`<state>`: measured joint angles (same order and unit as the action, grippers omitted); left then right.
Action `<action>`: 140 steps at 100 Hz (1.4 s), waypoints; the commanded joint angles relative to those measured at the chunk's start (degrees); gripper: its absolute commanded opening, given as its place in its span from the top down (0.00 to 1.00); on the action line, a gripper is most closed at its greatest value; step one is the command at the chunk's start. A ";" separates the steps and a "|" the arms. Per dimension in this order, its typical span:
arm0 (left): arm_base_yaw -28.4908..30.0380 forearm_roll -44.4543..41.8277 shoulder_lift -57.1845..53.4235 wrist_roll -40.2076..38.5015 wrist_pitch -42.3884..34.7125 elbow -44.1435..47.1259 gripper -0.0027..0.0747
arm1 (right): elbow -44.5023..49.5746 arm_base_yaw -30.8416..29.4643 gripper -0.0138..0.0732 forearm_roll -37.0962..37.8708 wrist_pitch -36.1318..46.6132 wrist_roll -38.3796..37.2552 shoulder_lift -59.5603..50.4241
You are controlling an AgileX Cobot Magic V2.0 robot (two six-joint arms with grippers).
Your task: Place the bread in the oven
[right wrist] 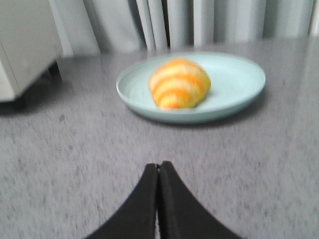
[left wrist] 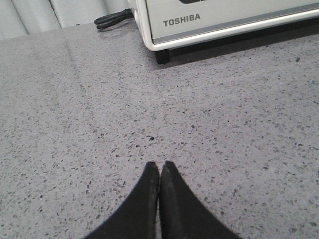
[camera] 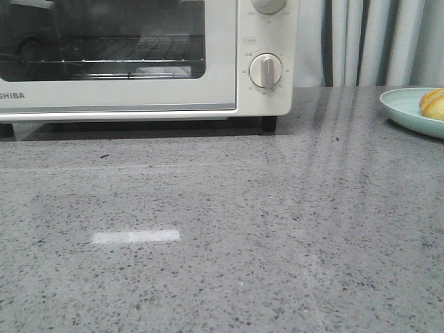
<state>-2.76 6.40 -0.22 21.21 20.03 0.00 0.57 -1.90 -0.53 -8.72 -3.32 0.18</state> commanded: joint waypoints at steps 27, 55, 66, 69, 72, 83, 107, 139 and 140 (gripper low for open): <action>0.14 2.41 -1.75 -0.60 -5.64 1.37 0.99 | 0.73 -0.02 0.90 -14.52 11.49 0.34 0.61; 0.03 29.72 -1.75 -1.11 -16.15 1.37 0.99 | 0.73 -0.02 0.90 -15.81 11.81 0.34 0.61; 0.03 47.38 -1.75 -1.11 -22.73 1.37 0.99 | 0.64 -0.02 0.90 -17.68 12.01 0.34 0.61; 0.03 53.67 -1.75 -1.11 -24.95 1.37 0.99 | 0.64 -0.02 0.90 -17.79 12.01 0.34 0.61; 0.03 58.51 -1.75 -1.11 -26.53 1.27 0.99 | 0.50 -0.02 0.90 -17.79 12.04 0.34 0.61; 0.03 74.20 -1.75 -1.11 -30.19 1.15 0.99 | -0.57 -0.02 0.90 -17.79 12.58 0.34 0.61; -0.08 63.48 -0.01 0.99 -17.26 -6.42 0.99 | -14.34 0.84 0.90 -15.18 -0.09 1.45 2.83; -0.55 38.88 28.74 12.51 2.07 -40.16 0.99 | -32.86 2.45 0.90 -6.54 -2.95 12.02 21.53; -0.94 38.88 29.94 13.06 2.08 -41.37 0.99 | -33.09 2.45 0.90 -6.54 -2.81 12.02 21.92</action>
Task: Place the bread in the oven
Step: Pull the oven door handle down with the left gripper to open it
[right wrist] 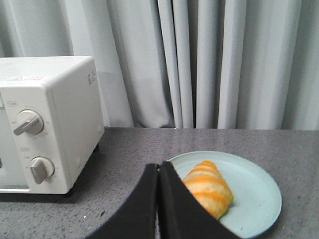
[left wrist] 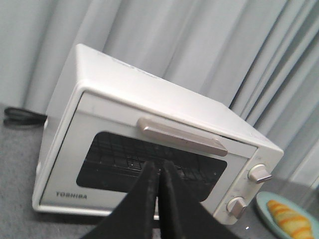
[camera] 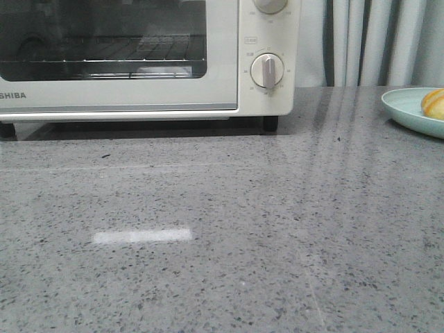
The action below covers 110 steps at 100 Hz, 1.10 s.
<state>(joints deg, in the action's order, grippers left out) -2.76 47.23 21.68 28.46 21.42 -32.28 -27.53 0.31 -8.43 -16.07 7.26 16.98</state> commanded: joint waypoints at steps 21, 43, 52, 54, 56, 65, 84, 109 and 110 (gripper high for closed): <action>-10.10 -1.94 19.89 12.10 -2.07 -18.96 0.99 | -6.81 4.04 0.90 1.37 8.15 1.44 10.41; -16.61 -2.02 30.27 12.96 -9.27 -22.99 0.99 | -6.81 6.60 0.90 1.37 7.78 1.44 10.50; -17.45 -2.02 34.29 12.96 -10.00 -24.21 0.99 | -6.81 6.60 0.90 1.37 7.32 1.44 10.50; -17.45 -1.92 35.45 12.96 -10.00 -24.51 0.99 | -6.81 6.60 0.90 1.37 7.13 1.44 10.50; -17.45 -1.92 36.01 12.96 -10.00 -24.67 0.99 | -6.81 6.60 0.90 1.37 7.05 1.44 10.50; -17.45 -2.03 39.29 12.96 -10.60 -24.97 0.99 | -6.81 6.60 0.90 1.37 5.69 1.44 10.50; -17.45 -2.40 43.78 12.96 -11.51 -24.97 0.99 | -5.97 6.60 0.90 1.37 4.31 1.44 10.50; -17.45 -3.57 45.52 12.96 -8.60 -24.39 0.99 | -5.67 6.60 0.90 1.37 3.91 1.44 10.50; -17.45 -3.95 45.52 12.96 -8.49 -24.27 0.99 | -5.67 6.60 0.90 1.37 3.91 1.44 10.50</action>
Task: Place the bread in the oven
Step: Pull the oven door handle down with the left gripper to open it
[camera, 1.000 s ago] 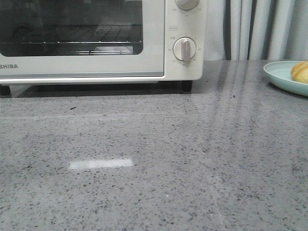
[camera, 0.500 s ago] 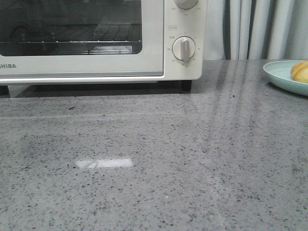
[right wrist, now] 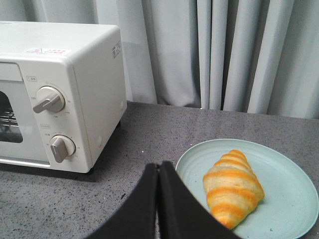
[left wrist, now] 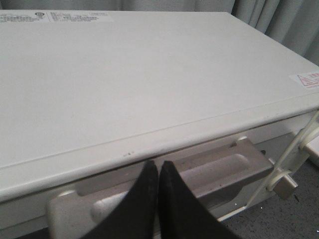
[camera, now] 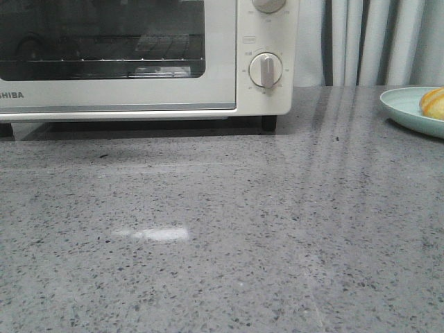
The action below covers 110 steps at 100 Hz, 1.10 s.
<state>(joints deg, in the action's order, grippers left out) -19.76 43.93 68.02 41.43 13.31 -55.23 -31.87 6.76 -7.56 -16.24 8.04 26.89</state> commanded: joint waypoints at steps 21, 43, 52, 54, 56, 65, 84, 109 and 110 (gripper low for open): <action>-0.19 -3.75 -0.82 -0.26 0.02 0.46 0.99 | -1.33 0.15 0.90 0.38 4.07 0.65 2.95; -0.09 -2.97 -4.83 -0.71 3.20 5.06 0.99 | -1.33 0.15 0.90 0.01 4.07 0.65 3.85; -0.09 -1.23 -8.91 -0.71 3.97 8.69 0.99 | -1.44 0.15 0.90 0.01 4.32 0.65 3.85; -0.09 -1.08 -10.03 -0.71 4.34 9.24 0.99 | -1.44 0.15 0.90 0.01 4.32 0.65 3.85; -0.09 -0.96 -11.10 -0.71 4.91 10.07 0.99 | -1.44 0.15 0.90 0.01 4.32 0.65 3.85; -0.09 -0.96 -15.46 -0.71 7.62 13.96 0.99 | -1.44 0.15 0.90 -0.12 4.44 0.65 3.85; -0.09 -0.17 -21.60 -0.94 7.75 23.99 0.99 | -1.44 0.15 0.90 -0.12 6.46 0.65 3.93; -0.09 0.05 -23.52 -0.94 7.58 29.67 0.99 | -1.44 0.15 0.90 -0.94 7.82 0.65 3.93; -0.09 0.16 -23.52 -0.94 7.56 29.67 0.99 | -1.44 0.15 0.90 -1.05 7.73 0.65 3.93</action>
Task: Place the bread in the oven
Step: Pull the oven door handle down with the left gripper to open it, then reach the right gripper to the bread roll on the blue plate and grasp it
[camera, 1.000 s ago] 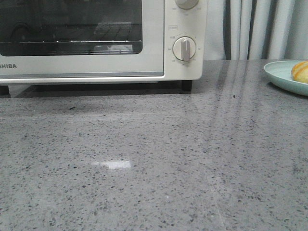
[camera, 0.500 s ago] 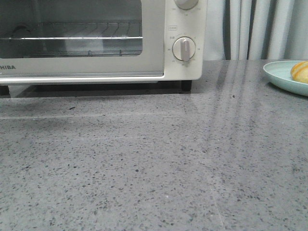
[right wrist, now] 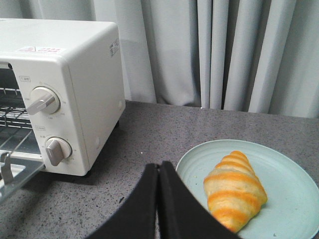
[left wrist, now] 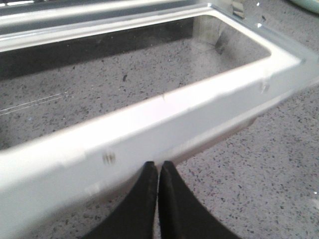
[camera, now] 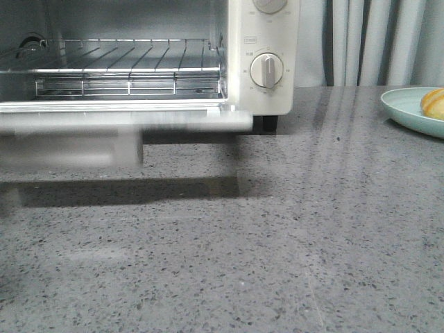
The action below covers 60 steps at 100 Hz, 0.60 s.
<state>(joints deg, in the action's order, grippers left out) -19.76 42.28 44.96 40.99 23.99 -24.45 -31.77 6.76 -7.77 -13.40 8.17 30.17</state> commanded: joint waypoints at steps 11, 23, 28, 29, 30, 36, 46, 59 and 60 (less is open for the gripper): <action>-0.09 2.49 -0.46 -0.51 -2.21 -1.01 0.99 | -2.14 0.15 0.90 -2.46 3.55 0.52 0.95; -0.09 3.30 -0.60 -0.51 -0.51 -1.01 0.99 | -6.60 0.15 0.90 -2.46 -3.88 0.52 4.40; -0.09 4.53 -1.19 -0.51 -0.09 -1.01 0.99 | -9.57 -0.13 0.90 -2.46 -7.02 0.52 6.91; -0.09 4.73 -1.41 -0.51 -0.08 -1.01 0.99 | -10.50 -0.22 0.90 -2.46 -7.42 0.36 7.29; -0.09 5.24 -1.56 -0.51 0.05 -1.01 0.99 | -10.99 -0.28 0.90 -2.46 -8.18 0.36 8.09; -0.09 6.73 -3.17 -0.51 0.17 -1.14 0.99 | -15.64 -1.12 0.90 -2.46 -10.95 0.36 11.56; -0.09 7.39 -6.94 -0.51 1.14 -2.41 0.99 | -23.25 -4.12 0.87 -2.46 -15.47 0.36 18.42; -0.09 7.39 -12.81 -0.51 2.00 -4.83 0.99 | -32.18 -8.70 0.64 -2.46 -22.99 0.36 27.66; -0.09 7.39 -13.47 -0.51 2.00 -4.86 0.99 | -32.56 -9.09 0.61 -2.46 -23.86 0.36 28.69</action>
<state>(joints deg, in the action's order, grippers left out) -19.76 47.50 34.73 40.88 27.32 -26.19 -58.00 0.05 -10.01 -35.10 8.17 53.94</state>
